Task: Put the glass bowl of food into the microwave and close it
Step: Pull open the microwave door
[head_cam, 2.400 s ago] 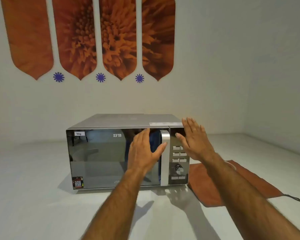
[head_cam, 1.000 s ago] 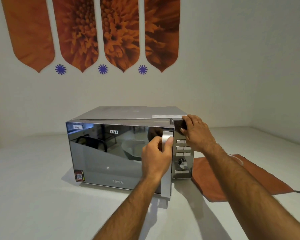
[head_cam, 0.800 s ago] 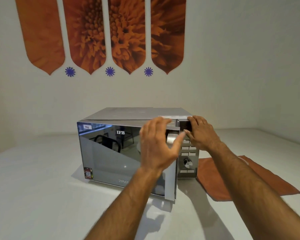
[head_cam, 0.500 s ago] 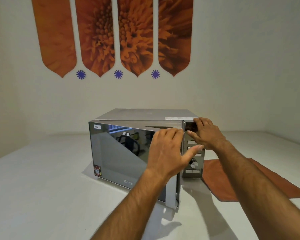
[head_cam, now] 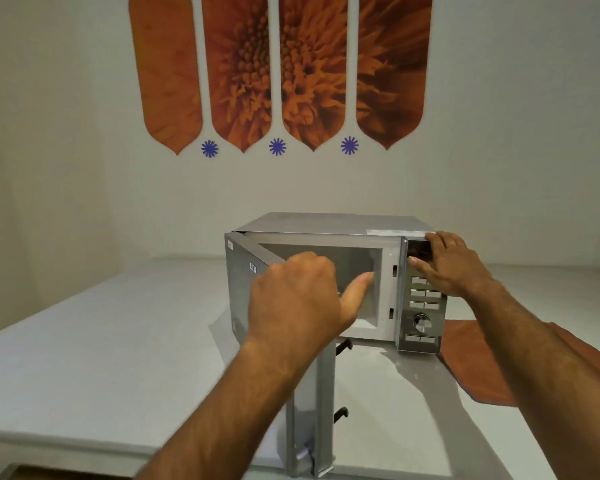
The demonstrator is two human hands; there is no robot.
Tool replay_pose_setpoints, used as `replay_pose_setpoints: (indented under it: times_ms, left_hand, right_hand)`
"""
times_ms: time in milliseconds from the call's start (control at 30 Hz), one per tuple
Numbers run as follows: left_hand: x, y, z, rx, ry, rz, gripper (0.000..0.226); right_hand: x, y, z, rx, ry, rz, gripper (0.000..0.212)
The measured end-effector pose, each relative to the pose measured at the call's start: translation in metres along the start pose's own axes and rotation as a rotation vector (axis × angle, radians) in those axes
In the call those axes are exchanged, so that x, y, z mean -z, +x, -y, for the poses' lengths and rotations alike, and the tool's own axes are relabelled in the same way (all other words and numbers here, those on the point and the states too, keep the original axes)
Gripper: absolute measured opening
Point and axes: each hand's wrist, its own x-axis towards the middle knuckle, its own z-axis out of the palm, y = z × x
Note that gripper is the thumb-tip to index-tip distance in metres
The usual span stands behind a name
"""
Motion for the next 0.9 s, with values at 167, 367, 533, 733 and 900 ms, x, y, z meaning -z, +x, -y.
replay_pose_setpoints:
  times_ms: [167, 367, 533, 733, 900]
  left_hand:
    - [0.03, 0.0, 0.023, 0.115, 0.184, 0.175, 0.069]
    - [0.046, -0.011, 0.048, 0.259, 0.397, 0.508, 0.068]
    - [0.031, -0.014, 0.081, 0.339, 0.473, 0.647, 0.119]
    - [0.009, -0.022, 0.112, 0.365, 0.512, 0.66, 0.127]
    - [0.002, -0.021, 0.125, 0.387, 0.529, 0.663, 0.126]
  right_hand:
    - [0.003, 0.0, 0.001, 0.002, -0.004, 0.005, 0.076]
    - [0.005, -0.001, 0.004, 0.01, 0.007, 0.0, 0.077]
    - [0.006, -0.002, 0.006, 0.0, 0.01, -0.001, 0.079]
    - [0.007, -0.002, 0.005, 0.004, 0.012, 0.002, 0.08]
    - [0.006, -0.002, 0.004, 0.006, 0.005, 0.001, 0.081]
